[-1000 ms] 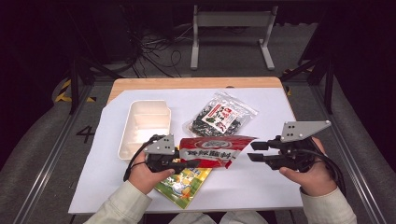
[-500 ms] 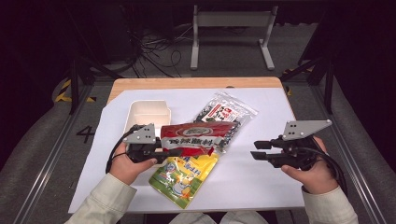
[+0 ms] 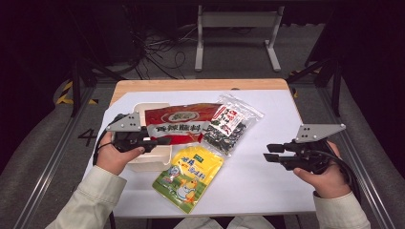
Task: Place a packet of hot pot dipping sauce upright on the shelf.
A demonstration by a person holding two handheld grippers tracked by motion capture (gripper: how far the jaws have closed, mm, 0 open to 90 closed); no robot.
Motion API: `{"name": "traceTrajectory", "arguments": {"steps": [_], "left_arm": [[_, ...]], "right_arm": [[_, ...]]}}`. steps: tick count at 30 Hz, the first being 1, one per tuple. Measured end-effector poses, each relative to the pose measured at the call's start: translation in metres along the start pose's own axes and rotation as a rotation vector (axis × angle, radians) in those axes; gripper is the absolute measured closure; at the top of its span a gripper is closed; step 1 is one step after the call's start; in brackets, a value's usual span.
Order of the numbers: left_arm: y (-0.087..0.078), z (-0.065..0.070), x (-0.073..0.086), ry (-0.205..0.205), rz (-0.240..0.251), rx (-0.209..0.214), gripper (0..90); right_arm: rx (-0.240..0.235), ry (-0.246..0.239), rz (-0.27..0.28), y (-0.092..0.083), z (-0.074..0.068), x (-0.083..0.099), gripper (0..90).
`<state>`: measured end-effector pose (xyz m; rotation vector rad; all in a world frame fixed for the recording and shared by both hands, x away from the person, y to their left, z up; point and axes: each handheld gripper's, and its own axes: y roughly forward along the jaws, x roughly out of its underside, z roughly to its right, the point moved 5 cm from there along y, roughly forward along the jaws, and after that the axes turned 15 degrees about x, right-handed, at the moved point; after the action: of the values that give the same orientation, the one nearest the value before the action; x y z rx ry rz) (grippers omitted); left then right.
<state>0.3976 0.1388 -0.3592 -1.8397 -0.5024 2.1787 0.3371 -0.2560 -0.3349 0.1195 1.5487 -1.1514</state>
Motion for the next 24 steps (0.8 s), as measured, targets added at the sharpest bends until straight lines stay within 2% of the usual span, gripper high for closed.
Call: {"name": "traceTrajectory", "arguments": {"steps": [2, 3, 4, 6, 13, 24], "left_arm": [[-0.008, -0.008, 0.001, -0.003, 0.001, -0.026, 76.1], [-0.008, -0.008, 0.001, -0.003, 0.001, -0.026, 76.0], [-0.013, -0.015, 0.002, -0.014, 0.005, -0.042, 76.1], [-0.015, -0.018, 0.003, -0.019, 0.006, -0.052, 76.0], [-0.035, -0.044, 0.012, -0.046, 0.009, -0.110, 76.0], [-0.048, -0.068, 0.019, -0.058, 0.019, -0.170, 76.0]], "right_arm": [[0.007, 0.002, -0.005, 0.000, 0.002, 0.002, 64.8], [0.007, 0.002, -0.005, 0.000, 0.002, 0.002, 64.8], [0.013, 0.004, -0.009, 0.001, 0.003, 0.004, 64.9], [0.017, 0.006, -0.011, 0.001, 0.004, 0.006, 65.0], [0.026, 0.013, -0.017, 0.000, 0.008, 0.010, 65.1], [0.033, 0.028, -0.022, -0.002, 0.011, 0.015, 65.0]]}}
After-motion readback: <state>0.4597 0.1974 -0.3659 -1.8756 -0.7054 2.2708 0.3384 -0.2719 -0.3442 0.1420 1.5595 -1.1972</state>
